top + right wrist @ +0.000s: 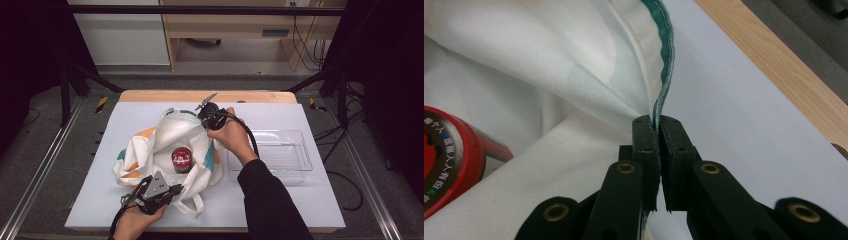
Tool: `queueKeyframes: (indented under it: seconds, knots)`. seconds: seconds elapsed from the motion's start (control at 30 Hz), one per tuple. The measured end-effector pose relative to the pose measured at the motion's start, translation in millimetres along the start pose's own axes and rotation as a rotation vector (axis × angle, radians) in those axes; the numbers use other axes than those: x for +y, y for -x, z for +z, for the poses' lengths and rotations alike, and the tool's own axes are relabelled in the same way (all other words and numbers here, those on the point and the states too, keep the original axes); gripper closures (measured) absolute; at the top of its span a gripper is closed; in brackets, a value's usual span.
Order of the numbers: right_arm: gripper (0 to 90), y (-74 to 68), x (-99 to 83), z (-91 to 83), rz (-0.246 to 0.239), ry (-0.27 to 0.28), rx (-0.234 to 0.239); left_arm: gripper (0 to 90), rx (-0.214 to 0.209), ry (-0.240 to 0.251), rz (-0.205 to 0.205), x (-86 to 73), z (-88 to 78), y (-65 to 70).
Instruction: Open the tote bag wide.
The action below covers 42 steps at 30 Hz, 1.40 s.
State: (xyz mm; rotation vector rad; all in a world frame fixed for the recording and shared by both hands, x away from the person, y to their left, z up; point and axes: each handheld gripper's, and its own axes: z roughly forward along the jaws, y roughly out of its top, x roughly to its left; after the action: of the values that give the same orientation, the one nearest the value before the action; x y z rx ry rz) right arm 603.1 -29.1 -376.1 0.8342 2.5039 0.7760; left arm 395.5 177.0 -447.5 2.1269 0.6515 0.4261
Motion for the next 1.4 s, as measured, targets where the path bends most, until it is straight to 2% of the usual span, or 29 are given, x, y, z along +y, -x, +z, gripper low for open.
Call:
queueKeyframes:
  seconds: [0.13, 0.23, 0.4, 0.5, 0.6, 0.7, 0.8, 0.93, 1.07, 1.17, 1.2, 1.3, 1.33, 1.4]
  knots:
    - [87.1, 0.9, 2.9, 1.0, 0.011, 0.003, 0.001, 89.6, -0.008, -0.007, 0.004, -0.4, 3.5, 4.1]
    - [87.1, 0.1, 9.2, -2.6, 0.000, 0.024, 0.003, 89.6, -0.015, -0.005, 0.004, 0.6, 4.7, 6.1]
    - [87.1, -0.9, 21.3, -8.0, -0.017, 0.043, 0.005, 89.6, -0.032, 0.011, -0.025, 2.4, 7.8, 6.4]
    - [87.1, -4.6, 27.5, -9.4, -0.026, 0.058, 0.007, 89.6, -0.029, 0.003, -0.013, 4.0, 11.6, 9.6]
    - [87.1, -6.6, 25.9, -6.6, -0.035, 0.041, 0.000, 89.6, -0.030, -0.006, -0.007, 2.5, 13.4, 11.3]
    - [87.1, -2.8, 21.4, -1.8, -0.027, 0.023, -0.001, 89.6, -0.030, -0.007, -0.009, 2.3, 13.9, 11.3]
    - [87.1, 0.8, 19.2, 4.2, -0.015, 0.005, -0.003, 89.6, -0.020, -0.015, 0.009, 2.3, 14.7, 13.7]
    - [87.1, -0.8, 16.4, 9.2, -0.014, -0.029, -0.025, 89.6, -0.022, -0.022, 0.016, 0.9, 14.4, 15.1]
    - [86.7, -1.2, 9.7, 14.8, -0.001, -0.049, -0.021, 89.6, -0.022, -0.029, 0.016, 0.4, 15.0, 15.4]
    - [84.2, -2.1, 6.3, 17.0, 0.005, -0.053, -0.012, 88.5, -0.010, -0.020, 0.006, 0.2, 14.8, 14.5]
    - [75.1, -2.6, 4.1, 16.5, 0.017, -0.051, -0.012, 86.7, -0.004, -0.007, 0.001, 0.1, 14.2, 13.8]
    - [70.1, -3.4, 3.1, 12.9, 0.034, -0.032, -0.002, 79.2, 0.003, 0.008, -0.007, 0.5, 12.8, 12.6]
    - [64.0, -5.8, 3.4, 6.8, 0.036, -0.013, -0.005, 74.9, 0.017, 0.017, -0.015, 1.4, 10.5, 11.7]
    - [62.8, -7.1, 3.5, 2.5, 0.040, -0.004, -0.004, 72.9, 0.020, 0.027, -0.020, 2.1, 8.2, 10.5]
